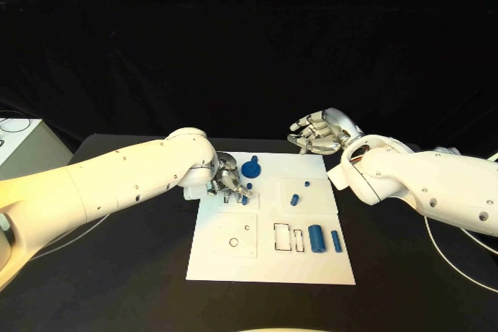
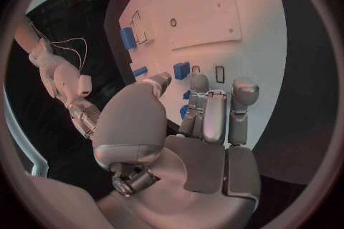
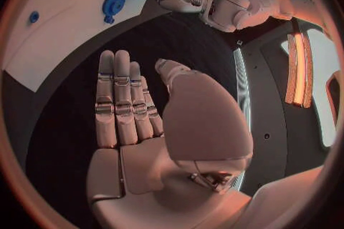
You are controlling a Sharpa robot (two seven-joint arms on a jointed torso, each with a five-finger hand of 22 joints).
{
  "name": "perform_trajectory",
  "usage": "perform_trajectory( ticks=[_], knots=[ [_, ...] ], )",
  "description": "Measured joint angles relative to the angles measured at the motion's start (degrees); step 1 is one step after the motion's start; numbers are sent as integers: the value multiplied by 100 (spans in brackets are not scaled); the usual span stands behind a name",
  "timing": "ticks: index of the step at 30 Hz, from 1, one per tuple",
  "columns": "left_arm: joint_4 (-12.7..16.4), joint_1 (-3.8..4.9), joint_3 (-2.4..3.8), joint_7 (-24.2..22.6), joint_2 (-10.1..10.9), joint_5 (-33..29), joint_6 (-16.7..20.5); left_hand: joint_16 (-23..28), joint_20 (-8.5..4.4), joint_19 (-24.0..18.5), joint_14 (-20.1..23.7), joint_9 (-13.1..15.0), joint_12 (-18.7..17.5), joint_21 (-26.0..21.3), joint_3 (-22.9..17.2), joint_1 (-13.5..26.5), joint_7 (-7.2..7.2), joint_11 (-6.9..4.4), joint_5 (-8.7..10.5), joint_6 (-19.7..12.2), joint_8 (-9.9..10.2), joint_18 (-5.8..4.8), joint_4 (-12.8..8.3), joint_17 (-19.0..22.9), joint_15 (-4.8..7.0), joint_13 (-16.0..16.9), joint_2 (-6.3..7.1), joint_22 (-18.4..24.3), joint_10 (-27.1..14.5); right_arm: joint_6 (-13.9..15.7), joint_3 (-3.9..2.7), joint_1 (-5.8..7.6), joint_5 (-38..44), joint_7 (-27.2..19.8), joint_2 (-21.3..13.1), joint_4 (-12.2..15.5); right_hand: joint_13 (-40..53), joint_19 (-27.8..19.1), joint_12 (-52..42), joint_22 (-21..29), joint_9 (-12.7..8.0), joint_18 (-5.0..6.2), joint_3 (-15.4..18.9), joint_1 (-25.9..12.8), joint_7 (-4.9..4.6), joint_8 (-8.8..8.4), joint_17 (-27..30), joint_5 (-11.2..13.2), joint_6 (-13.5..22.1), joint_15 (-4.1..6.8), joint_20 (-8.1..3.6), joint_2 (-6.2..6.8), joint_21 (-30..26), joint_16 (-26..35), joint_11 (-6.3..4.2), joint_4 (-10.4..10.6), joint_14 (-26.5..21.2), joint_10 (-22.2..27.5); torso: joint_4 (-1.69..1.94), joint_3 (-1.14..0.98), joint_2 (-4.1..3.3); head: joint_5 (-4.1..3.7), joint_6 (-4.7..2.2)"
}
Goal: Assemble the parts on the task board
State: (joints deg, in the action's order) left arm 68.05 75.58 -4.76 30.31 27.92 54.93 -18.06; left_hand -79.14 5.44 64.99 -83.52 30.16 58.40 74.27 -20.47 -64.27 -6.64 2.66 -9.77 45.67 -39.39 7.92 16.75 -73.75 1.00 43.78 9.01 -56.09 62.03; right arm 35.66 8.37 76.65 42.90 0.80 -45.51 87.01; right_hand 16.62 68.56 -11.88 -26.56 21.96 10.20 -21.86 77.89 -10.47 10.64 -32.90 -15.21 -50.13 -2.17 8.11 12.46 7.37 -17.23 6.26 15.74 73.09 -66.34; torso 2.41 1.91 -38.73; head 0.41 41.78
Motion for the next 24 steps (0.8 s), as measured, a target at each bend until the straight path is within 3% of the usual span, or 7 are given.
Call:
perform_trajectory(
  ticks=[7,15,24],
  knots=[
    [3,0,-1,-23,-23,0,-7,0,0,0,0,16,0,0,0,-1,0,-20,0,0,0,0,0,0,0,0,-1,0,-20,-1,2,-19,-22,0,28,-15,-34,0,0,30,-6,0,-16,1,0,0,7,-11,0,0,0,-1,-18,24,0,-16,0,0,2,0,-2,-3,9],
    [-20,0,-1,-38,-46,-2,-27,0,0,0,0,62,0,0,0,-132,-8,-20,0,-33,-22,0,0,-24,0,29,-132,-33,-20,-7,4,-28,-35,5,43,-28,-90,-22,23,80,-10,0,-16,1,-17,0,19,-22,18,-21,22,-1,-49,79,0,-16,-21,0,-1,-3,-6,-1,26],
    [-28,0,-3,-40,-85,-2,-74,0,0,0,0,78,23,0,0,-160,0,-20,0,-42,-23,0,0,-41,0,50,-160,-57,-20,-14,4,-31,-38,19,60,-34,-126,-22,47,113,-12,0,-16,1,-17,0,27,-22,18,-21,21,-1,-72,101,0,-16,-20,0,8,-3,-9,-14,54]
  ],
)
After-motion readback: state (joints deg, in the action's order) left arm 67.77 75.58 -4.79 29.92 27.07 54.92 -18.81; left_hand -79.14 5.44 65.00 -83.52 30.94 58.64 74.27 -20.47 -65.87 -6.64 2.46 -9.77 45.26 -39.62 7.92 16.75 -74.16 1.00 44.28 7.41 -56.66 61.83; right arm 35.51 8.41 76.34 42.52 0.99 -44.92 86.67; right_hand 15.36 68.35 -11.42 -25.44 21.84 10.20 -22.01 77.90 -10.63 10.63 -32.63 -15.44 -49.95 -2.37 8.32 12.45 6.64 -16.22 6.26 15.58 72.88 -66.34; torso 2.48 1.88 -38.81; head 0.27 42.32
